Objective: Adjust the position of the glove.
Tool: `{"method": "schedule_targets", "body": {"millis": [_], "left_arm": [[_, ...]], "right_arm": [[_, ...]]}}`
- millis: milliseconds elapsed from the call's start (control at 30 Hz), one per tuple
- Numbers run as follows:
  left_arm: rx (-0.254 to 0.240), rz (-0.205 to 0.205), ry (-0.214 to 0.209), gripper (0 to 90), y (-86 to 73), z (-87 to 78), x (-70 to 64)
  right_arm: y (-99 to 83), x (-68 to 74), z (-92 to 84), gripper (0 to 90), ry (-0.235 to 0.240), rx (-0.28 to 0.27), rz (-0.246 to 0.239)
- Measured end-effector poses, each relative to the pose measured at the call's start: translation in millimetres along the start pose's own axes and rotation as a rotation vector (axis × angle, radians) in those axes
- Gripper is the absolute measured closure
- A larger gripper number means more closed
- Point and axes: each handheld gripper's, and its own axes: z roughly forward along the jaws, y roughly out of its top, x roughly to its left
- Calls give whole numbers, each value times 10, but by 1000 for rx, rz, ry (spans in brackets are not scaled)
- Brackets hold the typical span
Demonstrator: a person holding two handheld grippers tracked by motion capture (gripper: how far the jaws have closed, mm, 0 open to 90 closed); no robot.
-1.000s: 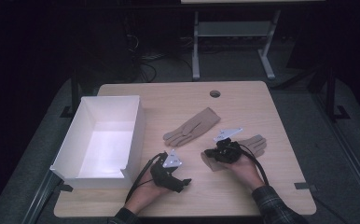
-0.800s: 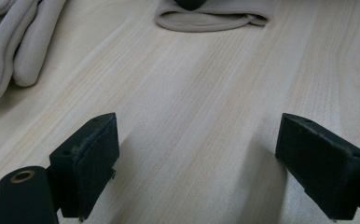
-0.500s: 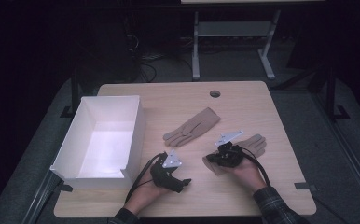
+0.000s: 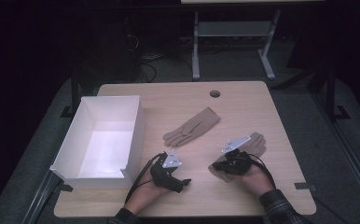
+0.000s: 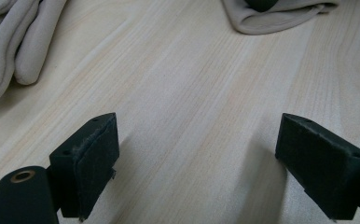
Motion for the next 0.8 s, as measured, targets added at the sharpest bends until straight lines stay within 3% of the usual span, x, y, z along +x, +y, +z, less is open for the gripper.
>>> {"method": "schedule_targets", "body": {"millis": [533, 800], "left_arm": [[6, 3, -1, 128, 0, -4, 3], [5, 1, 0, 128, -1, -5, 1]], "right_arm": [[-307, 29, -274, 900, 21, 23, 31], [-497, 30, -448, 900, 1, 31, 46]]}}
